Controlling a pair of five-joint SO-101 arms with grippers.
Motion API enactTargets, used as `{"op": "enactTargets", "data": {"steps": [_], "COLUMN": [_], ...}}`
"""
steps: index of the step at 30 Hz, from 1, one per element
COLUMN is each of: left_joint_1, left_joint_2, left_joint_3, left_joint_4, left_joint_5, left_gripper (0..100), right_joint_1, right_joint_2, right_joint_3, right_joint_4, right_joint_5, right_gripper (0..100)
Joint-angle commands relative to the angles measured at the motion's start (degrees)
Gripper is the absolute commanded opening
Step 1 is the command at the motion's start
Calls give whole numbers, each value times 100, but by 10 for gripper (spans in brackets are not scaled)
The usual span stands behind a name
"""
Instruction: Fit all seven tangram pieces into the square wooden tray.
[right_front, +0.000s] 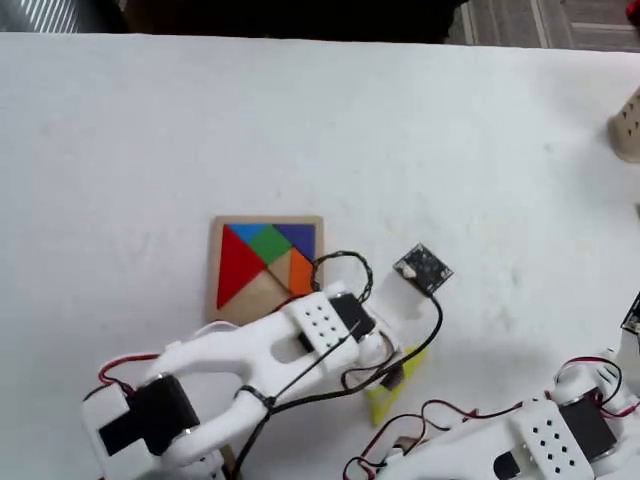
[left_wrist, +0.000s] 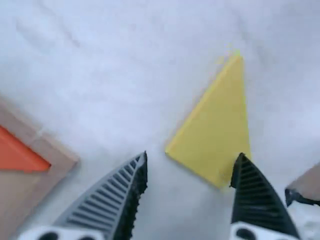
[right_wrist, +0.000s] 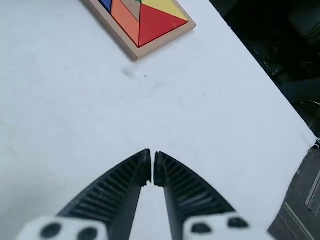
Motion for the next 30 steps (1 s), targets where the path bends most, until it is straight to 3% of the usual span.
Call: {"op": "enactTargets", "data": {"steps": [1,9,19,21,26,30], "left_joint_1": [40,48,22,163,400,409], "left_joint_2": [-242,409,1798,1789,1789,1789], "left_joint_3": [-44,-132,-1626,-1644,-1714,-1705], "left_joint_4": [-114,-431,589,580,580,580], "left_joint_5": [475,589,580,571,519,519], "left_gripper": [367,404,396,341,92,112], "right_joint_1": [-145,-145,-136,-136,-136,-145], "right_joint_2": [-31,-31,-66,-75,-84,-84], "right_joint_3": [-35,-35,-35,-35,-35,-35], "right_joint_4": [-136,-136,-127,-127,-127,-154], "right_joint_5": [114,114,114,114,70,62], "right_gripper": [20,20,19,19,19,19]}}
